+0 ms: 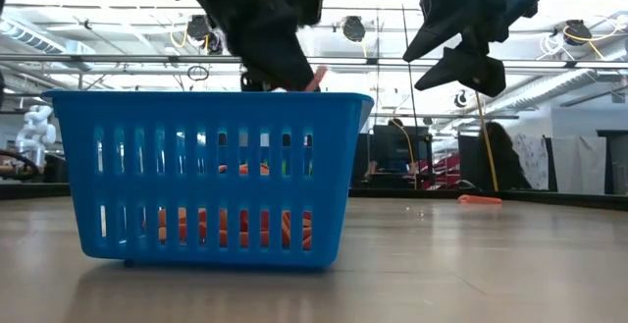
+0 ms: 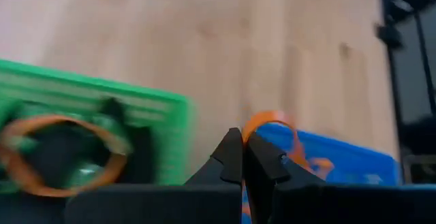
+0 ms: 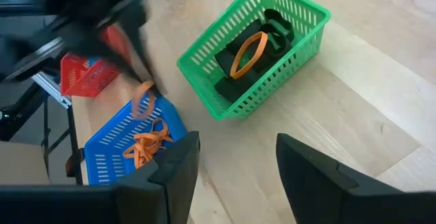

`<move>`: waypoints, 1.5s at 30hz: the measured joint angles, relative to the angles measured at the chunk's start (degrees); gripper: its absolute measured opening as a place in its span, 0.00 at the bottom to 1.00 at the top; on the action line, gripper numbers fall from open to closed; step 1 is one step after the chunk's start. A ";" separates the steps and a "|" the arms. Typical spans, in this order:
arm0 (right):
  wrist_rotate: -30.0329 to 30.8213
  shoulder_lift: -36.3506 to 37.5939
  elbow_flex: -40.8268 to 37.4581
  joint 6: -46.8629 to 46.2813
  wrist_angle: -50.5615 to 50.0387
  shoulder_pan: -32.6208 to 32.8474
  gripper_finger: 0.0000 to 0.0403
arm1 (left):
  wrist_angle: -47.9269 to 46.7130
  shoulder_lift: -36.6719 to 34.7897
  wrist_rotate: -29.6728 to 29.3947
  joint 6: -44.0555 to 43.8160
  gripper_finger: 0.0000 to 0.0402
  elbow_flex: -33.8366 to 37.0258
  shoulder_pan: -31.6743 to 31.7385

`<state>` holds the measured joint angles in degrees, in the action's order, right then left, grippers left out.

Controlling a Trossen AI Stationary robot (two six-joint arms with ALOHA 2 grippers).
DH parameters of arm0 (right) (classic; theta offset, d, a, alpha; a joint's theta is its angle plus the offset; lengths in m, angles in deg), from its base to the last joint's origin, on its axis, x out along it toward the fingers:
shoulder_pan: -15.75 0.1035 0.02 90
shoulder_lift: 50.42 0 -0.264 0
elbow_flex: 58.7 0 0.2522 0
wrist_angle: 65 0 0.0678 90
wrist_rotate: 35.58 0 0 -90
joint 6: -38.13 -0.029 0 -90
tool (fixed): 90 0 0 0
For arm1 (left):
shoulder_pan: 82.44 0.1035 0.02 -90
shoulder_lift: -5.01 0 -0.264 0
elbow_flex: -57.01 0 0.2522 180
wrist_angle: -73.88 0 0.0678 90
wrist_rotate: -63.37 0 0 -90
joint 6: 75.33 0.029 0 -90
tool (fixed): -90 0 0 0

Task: Sort rubber bands into baskets
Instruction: Put the orange rubberband into the blue bin

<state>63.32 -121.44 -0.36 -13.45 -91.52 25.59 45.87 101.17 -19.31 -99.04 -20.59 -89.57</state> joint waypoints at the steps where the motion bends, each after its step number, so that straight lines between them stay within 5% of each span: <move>1: -0.02 0.00 0.00 0.10 0.00 0.00 0.46 | 0.01 0.00 0.01 0.00 0.00 0.00 -1.37; 16: -0.73 0.00 0.00 8.21 -0.54 -0.05 0.46 | 2.82 5.37 -5.60 -14.16 0.06 0.44 -12.53; 27: -3.28 0.00 0.02 10.28 -2.86 -0.06 0.46 | 0.53 5.12 -5.32 -14.80 0.34 -0.48 -12.36; 41: -3.00 0.00 0.02 9.09 -2.04 -0.15 0.46 | -8.89 1.31 5.87 -14.62 0.36 -0.45 -9.56; 45: -2.95 0.00 0.02 8.77 -2.03 -0.15 0.46 | -9.67 0.29 2.77 -11.98 0.36 -0.91 -7.17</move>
<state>60.38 -121.44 -0.34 -4.67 -93.55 25.44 36.21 101.46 -16.54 -111.02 -21.50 -96.74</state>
